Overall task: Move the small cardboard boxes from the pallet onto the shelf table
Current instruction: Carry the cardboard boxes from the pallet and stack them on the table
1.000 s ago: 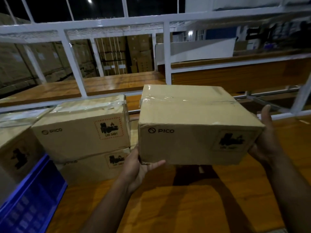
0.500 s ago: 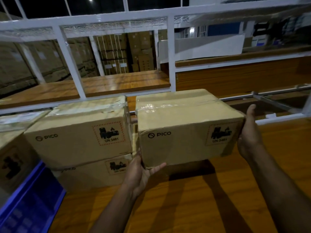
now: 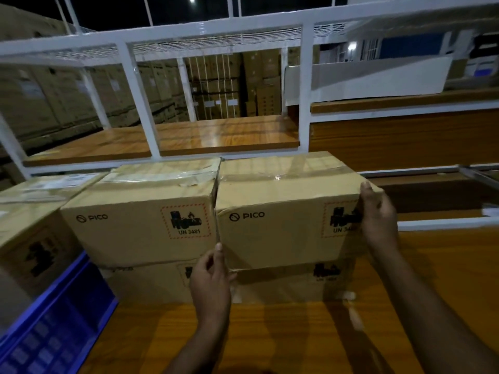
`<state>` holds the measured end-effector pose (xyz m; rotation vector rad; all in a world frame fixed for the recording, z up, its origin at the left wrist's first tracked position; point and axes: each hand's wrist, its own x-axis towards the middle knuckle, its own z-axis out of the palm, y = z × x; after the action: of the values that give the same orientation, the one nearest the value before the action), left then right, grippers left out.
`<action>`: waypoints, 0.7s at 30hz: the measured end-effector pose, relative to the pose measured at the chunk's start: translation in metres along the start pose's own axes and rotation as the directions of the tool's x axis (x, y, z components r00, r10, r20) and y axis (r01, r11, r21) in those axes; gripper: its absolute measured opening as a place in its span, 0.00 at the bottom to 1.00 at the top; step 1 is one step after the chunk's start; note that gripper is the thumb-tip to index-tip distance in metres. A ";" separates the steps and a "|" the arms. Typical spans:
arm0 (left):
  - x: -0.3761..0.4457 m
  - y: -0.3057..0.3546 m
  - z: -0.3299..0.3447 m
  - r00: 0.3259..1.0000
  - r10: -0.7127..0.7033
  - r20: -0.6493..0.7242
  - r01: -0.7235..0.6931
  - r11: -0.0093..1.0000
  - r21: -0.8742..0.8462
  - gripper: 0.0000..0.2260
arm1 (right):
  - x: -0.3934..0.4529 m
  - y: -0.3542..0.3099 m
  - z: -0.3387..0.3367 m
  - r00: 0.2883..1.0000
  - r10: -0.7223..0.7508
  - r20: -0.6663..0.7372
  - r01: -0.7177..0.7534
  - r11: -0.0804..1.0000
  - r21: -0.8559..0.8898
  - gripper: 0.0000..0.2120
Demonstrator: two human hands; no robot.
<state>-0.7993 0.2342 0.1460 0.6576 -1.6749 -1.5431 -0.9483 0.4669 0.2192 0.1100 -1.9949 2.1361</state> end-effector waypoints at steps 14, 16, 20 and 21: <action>0.037 -0.008 0.001 0.951 0.286 -0.114 -0.229 0.905 0.360 0.11 | 0.013 0.014 0.028 0.990 -0.130 -0.051 0.129 0.991 -0.024 0.30; 0.035 -0.006 0.003 0.942 0.319 -0.104 -0.257 0.885 0.389 0.11 | 0.014 0.015 0.025 0.990 -0.139 -0.029 0.138 0.990 -0.029 0.32; 0.040 -0.001 -0.001 0.913 0.406 -0.046 -0.319 0.779 0.540 0.22 | 0.011 0.016 0.022 0.973 -0.225 -0.046 0.213 0.958 -0.194 0.34; 0.043 0.001 -0.004 0.889 0.456 -0.024 -0.359 0.730 0.581 0.27 | 0.011 0.016 0.022 0.940 -0.332 -0.082 0.295 0.908 -0.296 0.34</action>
<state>-0.8213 0.1985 0.1551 0.6268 -1.9920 -0.6458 -0.9643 0.4449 0.2074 0.2234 -2.0202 1.6068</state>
